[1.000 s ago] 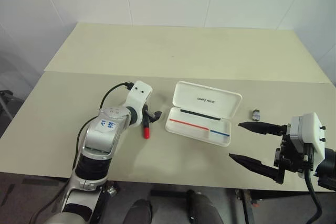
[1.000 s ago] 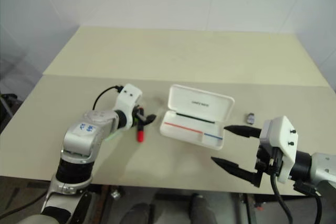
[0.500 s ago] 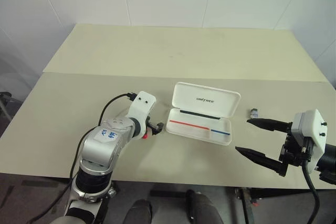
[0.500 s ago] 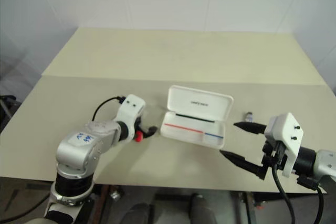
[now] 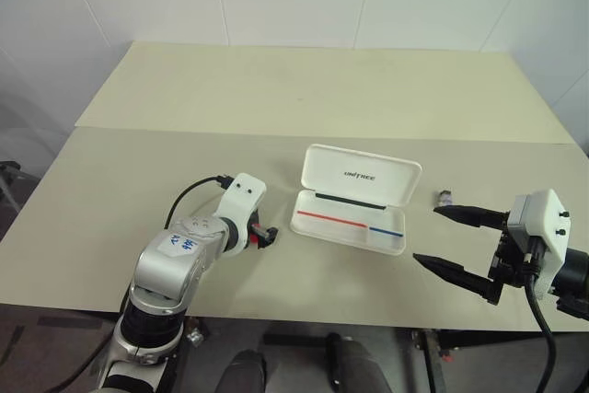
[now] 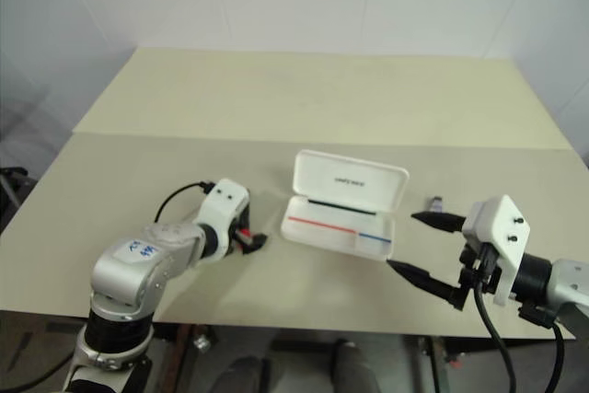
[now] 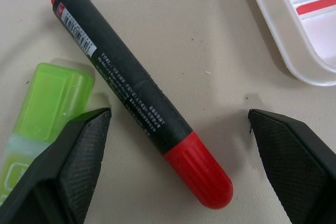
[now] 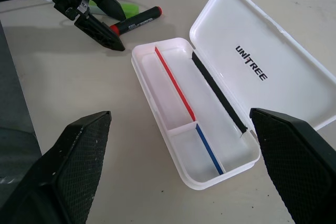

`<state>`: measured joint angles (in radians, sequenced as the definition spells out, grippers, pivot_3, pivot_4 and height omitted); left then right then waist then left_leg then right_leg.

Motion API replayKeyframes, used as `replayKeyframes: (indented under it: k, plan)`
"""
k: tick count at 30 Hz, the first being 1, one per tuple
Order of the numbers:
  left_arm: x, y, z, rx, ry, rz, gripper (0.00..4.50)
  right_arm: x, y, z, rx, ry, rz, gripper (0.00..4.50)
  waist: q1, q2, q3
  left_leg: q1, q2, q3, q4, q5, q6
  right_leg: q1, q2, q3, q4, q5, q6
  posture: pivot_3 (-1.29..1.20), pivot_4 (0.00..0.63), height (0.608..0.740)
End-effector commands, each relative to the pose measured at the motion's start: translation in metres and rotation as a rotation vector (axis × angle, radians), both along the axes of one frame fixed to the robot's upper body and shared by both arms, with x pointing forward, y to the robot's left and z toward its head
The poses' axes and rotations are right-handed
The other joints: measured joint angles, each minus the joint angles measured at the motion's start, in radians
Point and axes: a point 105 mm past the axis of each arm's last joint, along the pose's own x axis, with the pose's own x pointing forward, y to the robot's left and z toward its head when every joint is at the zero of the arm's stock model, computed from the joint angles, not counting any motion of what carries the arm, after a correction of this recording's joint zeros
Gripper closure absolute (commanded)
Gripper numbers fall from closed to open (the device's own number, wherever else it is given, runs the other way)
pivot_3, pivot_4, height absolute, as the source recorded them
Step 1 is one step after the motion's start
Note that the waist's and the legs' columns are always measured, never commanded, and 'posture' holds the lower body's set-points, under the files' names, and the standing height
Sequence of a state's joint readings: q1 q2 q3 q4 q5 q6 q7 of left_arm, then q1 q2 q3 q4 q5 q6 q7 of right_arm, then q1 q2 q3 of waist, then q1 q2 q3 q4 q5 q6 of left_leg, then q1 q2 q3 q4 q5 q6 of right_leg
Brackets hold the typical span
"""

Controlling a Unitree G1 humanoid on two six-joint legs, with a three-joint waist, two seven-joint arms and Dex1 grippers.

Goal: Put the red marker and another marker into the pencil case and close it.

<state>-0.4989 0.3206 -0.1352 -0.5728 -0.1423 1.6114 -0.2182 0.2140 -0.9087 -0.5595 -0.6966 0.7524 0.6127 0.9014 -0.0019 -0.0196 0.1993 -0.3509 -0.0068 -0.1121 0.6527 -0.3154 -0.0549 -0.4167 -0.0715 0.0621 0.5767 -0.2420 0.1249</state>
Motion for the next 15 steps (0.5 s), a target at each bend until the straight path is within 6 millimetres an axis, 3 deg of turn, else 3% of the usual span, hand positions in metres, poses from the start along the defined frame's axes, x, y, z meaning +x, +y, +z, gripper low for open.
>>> replayKeyframes:
  k: [1,4,6,15]
  plan:
    - [-0.0013,0.007,-0.0117,-0.013,0.051,0.04,0.03,0.0002,0.0007,0.0055,-0.018,-0.03,0.0,0.0,0.0,0.0,0.0,0.0,0.0,0.0,0.0,0.0,0.0,0.001,0.0,0.0,0.0,0.0,0.0,0.0,0.15,0.74]
    - [-0.0013,0.0091,-0.0158,-0.024,0.071,0.058,0.03,0.0006,0.0004,0.0056,-0.018,-0.031,-0.006,0.0,0.0,0.0,0.0,0.001,0.0,0.0,-0.001,0.0,0.0,0.003,0.0,0.0,0.0,-0.001,-0.001,0.0,0.15,0.74]
    - [-0.0003,0.0092,-0.0159,-0.026,0.073,0.063,0.44,0.0011,0.0,0.0056,-0.02,-0.033,-0.011,0.0,-0.002,0.0,0.0,0.002,0.0,0.0,0.0,0.0,0.0,0.004,0.0,0.0,0.0,0.0,-0.001,0.0,0.15,0.74]
    - [0.0012,0.0127,-0.0186,-0.035,0.075,0.111,3.22,0.0034,-0.0006,0.0067,-0.021,-0.043,-0.025,0.0,0.001,0.0,0.0,0.003,0.0,0.0,-0.001,0.0,0.0,0.005,0.0,0.0,-0.001,0.0,-0.001,0.0,0.15,0.74]
